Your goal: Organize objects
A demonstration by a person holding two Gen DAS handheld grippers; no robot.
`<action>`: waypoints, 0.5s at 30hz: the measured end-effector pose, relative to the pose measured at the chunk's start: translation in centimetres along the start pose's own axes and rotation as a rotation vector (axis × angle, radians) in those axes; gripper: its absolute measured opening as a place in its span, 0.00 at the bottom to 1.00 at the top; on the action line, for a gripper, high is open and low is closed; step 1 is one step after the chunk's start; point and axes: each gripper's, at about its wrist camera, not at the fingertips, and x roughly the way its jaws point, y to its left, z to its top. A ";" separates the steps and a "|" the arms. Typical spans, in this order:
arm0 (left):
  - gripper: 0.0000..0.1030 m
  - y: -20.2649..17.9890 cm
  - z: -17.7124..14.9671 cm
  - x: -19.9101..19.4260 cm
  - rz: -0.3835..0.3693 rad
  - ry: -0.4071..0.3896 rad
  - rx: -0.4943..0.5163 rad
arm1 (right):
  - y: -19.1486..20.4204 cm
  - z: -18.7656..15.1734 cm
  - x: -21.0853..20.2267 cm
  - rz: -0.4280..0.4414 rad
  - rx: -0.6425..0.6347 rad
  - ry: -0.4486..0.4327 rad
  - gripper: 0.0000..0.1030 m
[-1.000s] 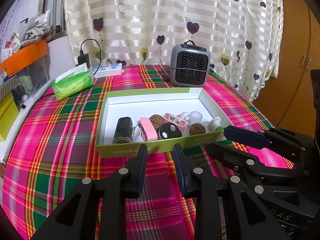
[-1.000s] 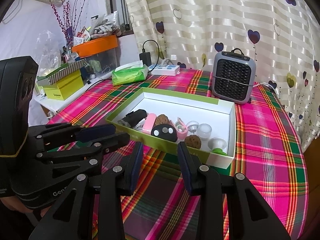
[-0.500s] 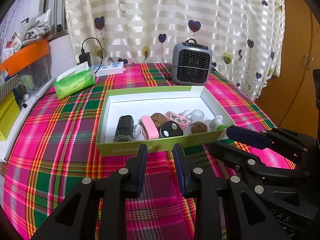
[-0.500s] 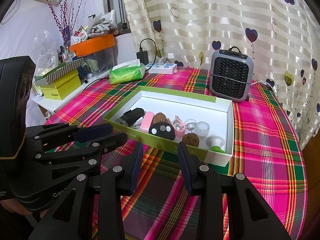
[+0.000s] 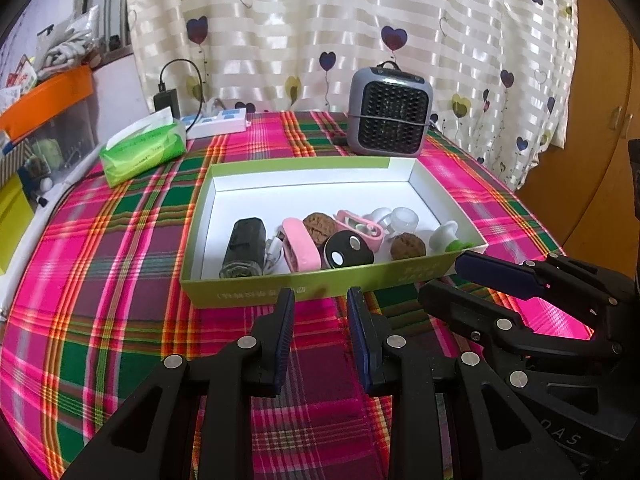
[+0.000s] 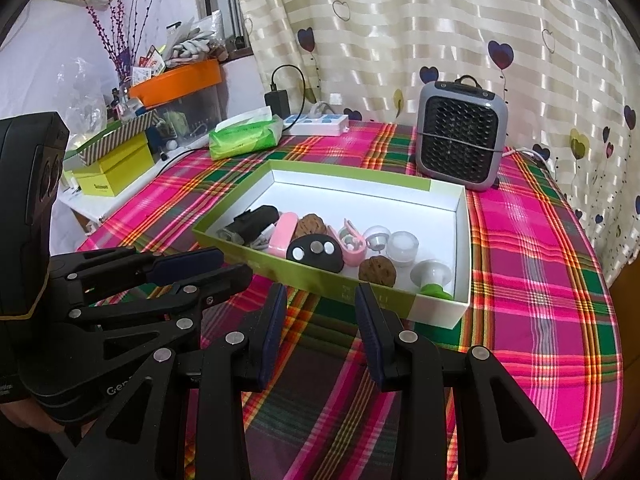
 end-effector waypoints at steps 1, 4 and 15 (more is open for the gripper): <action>0.24 0.0 0.0 0.2 0.000 0.004 0.000 | 0.0 -0.1 0.2 -0.001 0.002 0.004 0.36; 0.24 0.0 -0.1 0.6 0.002 0.017 -0.001 | -0.2 -0.1 0.6 -0.002 0.007 0.016 0.36; 0.25 -0.2 -0.5 2.3 0.011 0.073 0.015 | -0.9 -0.5 1.8 -0.026 0.035 0.064 0.36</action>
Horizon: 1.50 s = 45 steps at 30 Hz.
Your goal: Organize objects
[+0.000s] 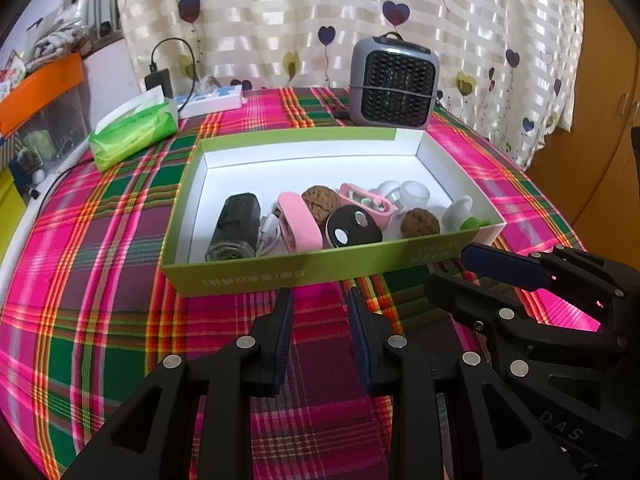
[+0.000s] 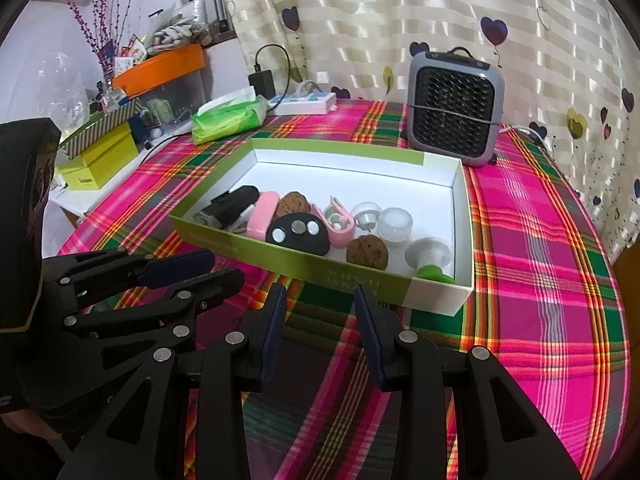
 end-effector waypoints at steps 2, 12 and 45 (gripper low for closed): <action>0.25 0.0 0.0 0.4 0.003 0.013 0.002 | -0.1 0.0 0.3 -0.004 0.007 0.010 0.36; 0.26 0.1 0.0 1.5 0.016 0.036 0.001 | -0.7 -0.3 1.9 -0.010 0.026 0.073 0.36; 0.26 0.1 0.1 1.7 0.082 0.039 -0.001 | -0.8 0.0 2.7 -0.052 0.014 0.102 0.40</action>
